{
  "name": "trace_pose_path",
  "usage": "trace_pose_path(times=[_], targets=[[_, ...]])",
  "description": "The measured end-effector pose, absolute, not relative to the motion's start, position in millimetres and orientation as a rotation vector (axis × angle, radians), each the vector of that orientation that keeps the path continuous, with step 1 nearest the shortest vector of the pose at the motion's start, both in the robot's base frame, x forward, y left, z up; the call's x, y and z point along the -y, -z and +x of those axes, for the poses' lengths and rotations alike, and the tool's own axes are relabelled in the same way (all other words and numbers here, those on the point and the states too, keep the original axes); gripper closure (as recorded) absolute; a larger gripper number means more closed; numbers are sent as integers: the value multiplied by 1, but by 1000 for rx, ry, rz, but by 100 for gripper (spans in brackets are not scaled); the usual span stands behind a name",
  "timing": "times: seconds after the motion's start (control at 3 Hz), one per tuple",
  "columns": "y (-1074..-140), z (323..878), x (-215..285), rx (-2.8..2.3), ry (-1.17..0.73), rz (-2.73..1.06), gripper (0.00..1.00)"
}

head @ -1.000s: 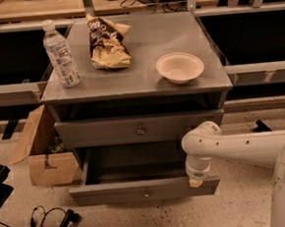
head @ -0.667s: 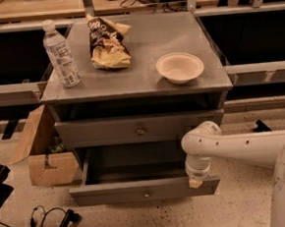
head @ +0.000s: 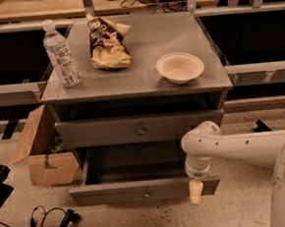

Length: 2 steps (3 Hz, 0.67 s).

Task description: Open middle drawer

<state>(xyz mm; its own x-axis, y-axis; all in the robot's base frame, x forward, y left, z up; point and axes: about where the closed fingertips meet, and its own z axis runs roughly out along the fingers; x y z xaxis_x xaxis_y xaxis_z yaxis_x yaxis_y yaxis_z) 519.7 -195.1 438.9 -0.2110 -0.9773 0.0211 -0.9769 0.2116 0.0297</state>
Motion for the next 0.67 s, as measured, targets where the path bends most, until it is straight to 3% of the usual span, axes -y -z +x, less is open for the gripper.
trace_pose_path(times=[0.33,0.67], targets=[[-436,516,195,2403,19,1949,0],[-424,485,197,2344,27,1909,18]])
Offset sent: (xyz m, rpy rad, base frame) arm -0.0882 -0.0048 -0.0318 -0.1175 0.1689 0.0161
